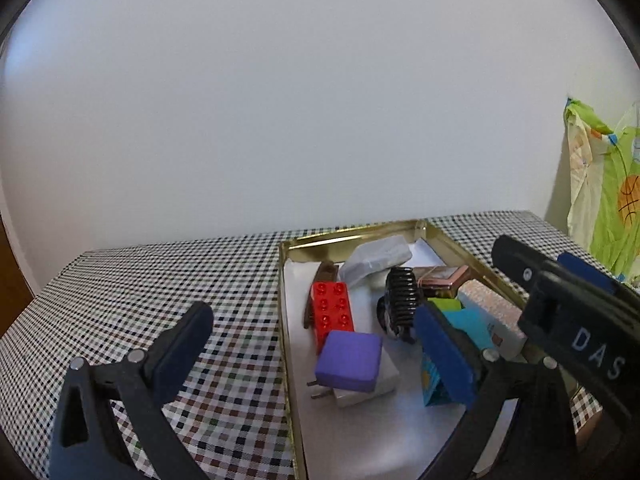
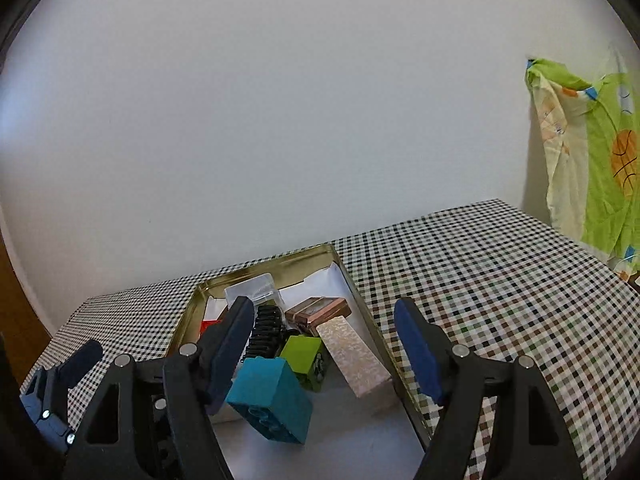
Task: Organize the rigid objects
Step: 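Withdraw both open grippers up and away from the gold tray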
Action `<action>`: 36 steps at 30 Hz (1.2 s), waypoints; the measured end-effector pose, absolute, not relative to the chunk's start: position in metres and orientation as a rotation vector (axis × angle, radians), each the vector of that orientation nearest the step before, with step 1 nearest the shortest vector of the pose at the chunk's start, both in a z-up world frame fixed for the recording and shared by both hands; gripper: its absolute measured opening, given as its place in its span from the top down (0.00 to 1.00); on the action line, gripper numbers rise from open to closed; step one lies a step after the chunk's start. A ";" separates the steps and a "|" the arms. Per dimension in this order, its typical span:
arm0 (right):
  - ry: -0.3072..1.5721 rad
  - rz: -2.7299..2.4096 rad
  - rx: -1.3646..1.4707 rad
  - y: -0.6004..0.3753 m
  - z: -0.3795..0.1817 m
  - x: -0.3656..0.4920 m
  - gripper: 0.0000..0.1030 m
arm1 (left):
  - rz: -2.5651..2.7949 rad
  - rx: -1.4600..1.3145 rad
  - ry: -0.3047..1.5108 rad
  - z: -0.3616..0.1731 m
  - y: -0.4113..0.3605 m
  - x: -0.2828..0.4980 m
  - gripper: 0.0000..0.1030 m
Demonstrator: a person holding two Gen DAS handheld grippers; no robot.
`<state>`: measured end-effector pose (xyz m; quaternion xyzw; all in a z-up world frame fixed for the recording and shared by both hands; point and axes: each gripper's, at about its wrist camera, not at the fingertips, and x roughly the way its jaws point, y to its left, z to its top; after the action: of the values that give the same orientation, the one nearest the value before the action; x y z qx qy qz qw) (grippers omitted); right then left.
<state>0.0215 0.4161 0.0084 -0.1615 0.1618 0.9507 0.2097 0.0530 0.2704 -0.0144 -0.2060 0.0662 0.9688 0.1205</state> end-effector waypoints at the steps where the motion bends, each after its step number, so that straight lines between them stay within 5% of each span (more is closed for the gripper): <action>1: 0.447 2.647 -0.440 0.415 0.009 0.026 0.27 | 2.822 -0.595 0.187 -0.016 0.272 0.052 0.01; 25: 0.257 2.598 -0.098 0.370 0.016 0.080 0.26 | 2.846 -0.387 0.067 0.004 0.239 0.091 0.01; 28: 0.204 2.589 -0.070 0.360 0.018 0.084 0.15 | 2.846 -0.395 0.046 0.001 0.231 0.087 0.01; 32: 0.133 2.576 -0.020 0.347 0.020 0.089 0.15 | 2.859 -0.370 0.026 0.000 0.218 0.089 0.01; 36: 0.120 2.544 0.015 0.343 0.022 0.095 0.04 | 2.868 -0.311 0.027 0.002 0.208 0.094 0.01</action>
<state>0.0952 0.3426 0.0217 0.0058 0.0452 0.9550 0.2932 0.0940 0.2082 0.0022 -0.1068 0.0094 0.9860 0.1281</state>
